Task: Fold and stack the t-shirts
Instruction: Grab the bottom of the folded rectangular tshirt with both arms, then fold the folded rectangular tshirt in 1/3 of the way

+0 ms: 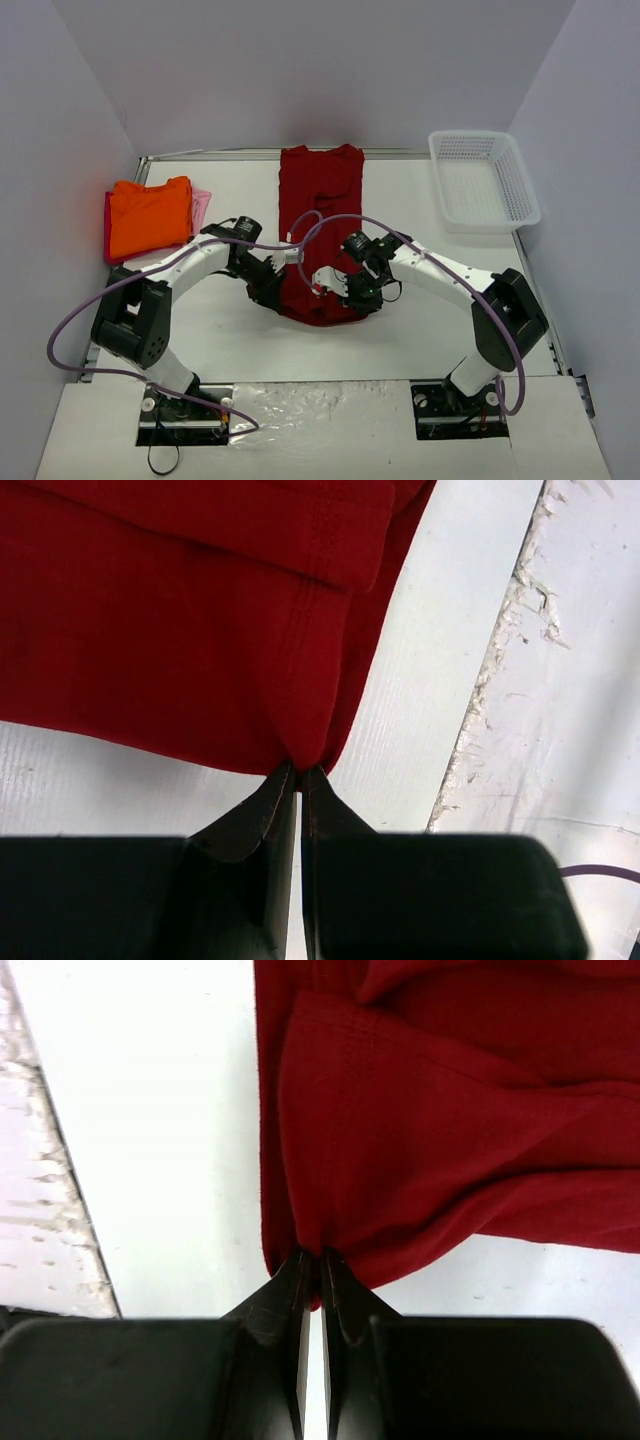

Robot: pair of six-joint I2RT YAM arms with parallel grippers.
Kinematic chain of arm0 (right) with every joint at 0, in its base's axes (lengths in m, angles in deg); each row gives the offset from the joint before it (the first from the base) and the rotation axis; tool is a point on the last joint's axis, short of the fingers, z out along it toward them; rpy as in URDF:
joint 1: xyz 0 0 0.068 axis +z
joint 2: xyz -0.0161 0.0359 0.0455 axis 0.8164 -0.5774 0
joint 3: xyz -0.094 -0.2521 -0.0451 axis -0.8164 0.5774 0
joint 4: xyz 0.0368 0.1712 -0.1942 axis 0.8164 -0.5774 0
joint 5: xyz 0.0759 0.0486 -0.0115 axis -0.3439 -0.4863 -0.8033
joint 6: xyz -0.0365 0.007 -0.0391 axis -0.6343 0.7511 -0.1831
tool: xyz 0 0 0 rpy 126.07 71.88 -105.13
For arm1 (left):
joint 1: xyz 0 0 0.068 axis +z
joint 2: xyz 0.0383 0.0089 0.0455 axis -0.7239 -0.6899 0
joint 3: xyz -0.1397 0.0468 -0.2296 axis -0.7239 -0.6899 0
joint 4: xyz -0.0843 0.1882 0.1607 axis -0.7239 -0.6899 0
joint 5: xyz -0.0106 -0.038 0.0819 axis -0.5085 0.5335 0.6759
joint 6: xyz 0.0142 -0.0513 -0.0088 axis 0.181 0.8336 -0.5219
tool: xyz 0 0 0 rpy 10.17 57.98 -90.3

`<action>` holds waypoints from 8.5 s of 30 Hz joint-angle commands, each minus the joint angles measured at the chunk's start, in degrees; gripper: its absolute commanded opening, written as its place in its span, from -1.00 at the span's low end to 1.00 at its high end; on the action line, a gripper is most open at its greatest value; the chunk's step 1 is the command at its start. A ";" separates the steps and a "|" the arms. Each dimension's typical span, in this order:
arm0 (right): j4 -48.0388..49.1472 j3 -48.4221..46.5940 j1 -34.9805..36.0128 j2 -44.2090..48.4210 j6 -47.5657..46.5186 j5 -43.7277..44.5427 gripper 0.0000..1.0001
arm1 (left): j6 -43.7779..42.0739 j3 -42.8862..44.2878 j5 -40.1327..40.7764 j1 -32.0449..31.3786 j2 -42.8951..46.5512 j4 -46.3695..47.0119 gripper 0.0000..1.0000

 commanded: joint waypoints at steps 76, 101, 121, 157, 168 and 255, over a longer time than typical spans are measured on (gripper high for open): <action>-15.88 -27.27 -10.12 -8.80 -6.77 0.60 -1.00 | -29.86 21.80 -7.77 4.21 -4.21 -30.21 -0.95; -16.14 -40.01 -15.04 -18.64 -10.11 1.48 -1.00 | -22.65 41.04 1.02 5.18 -15.89 -27.73 -0.95; -16.76 -53.90 -18.12 -29.98 -12.13 0.08 -1.00 | -21.42 53.52 3.31 7.11 -25.30 -28.08 -0.95; -15.36 -72.89 -21.20 -50.20 -14.24 -3.79 -1.00 | -19.40 68.82 2.87 10.89 -41.74 -26.60 -0.95; -11.49 -72.89 -21.20 -50.90 -12.22 -5.81 -0.99 | -17.64 64.78 4.36 11.77 -39.89 -22.90 -0.95; 21.02 -48.54 -9.86 -40.53 7.47 8.14 -1.00 | 8.73 19.43 21.24 15.55 -3.42 16.12 0.59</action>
